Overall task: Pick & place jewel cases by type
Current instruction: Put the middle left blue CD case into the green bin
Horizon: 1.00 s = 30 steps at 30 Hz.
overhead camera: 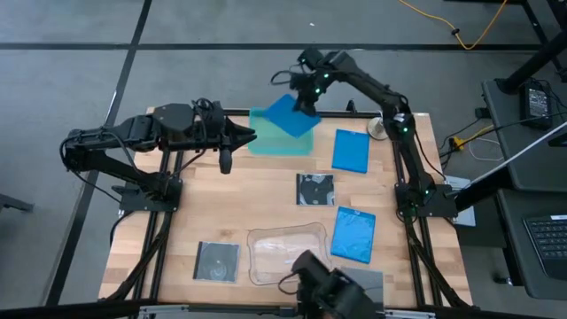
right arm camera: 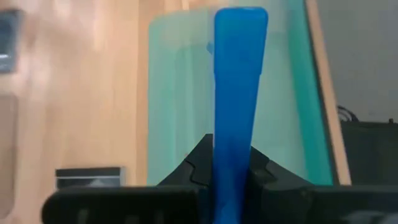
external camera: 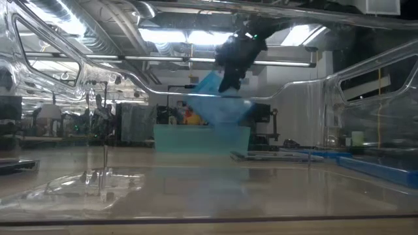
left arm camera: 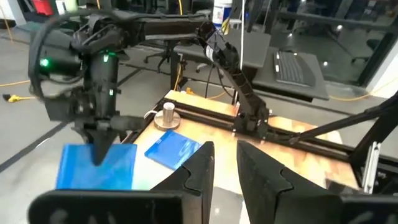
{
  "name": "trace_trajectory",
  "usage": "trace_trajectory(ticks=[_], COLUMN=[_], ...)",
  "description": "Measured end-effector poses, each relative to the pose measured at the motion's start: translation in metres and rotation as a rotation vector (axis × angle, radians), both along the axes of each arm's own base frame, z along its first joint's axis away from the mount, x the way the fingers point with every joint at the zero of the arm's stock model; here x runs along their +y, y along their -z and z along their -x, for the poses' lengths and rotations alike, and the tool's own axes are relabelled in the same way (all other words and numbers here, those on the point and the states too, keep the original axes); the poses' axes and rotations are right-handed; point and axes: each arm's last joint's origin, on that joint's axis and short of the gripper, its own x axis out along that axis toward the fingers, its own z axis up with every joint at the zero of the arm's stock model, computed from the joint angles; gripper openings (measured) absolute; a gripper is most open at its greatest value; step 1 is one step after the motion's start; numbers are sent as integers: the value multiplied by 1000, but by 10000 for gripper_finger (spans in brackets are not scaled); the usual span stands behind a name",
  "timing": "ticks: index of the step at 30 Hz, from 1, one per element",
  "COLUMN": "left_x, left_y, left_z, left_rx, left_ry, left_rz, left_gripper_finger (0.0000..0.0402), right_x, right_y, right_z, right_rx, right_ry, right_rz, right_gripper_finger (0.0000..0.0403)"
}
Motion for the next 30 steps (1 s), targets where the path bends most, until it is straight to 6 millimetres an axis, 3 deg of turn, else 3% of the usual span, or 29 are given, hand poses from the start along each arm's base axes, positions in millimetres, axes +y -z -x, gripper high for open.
trace_trajectory(ticks=[14, 30], left_x=[0, 0], left_y=[1, 1], left_z=[0, 0], left_rx=[17, 12], left_ry=[6, 3], left_rz=[-33, -25], left_gripper_finger=[59, 57], right_x=[38, 45], right_y=[21, 22], right_z=[-29, -31], right_rx=[111, 113], right_ry=[-185, -261], right_rz=[66, 74], right_gripper_finger=[35, 38])
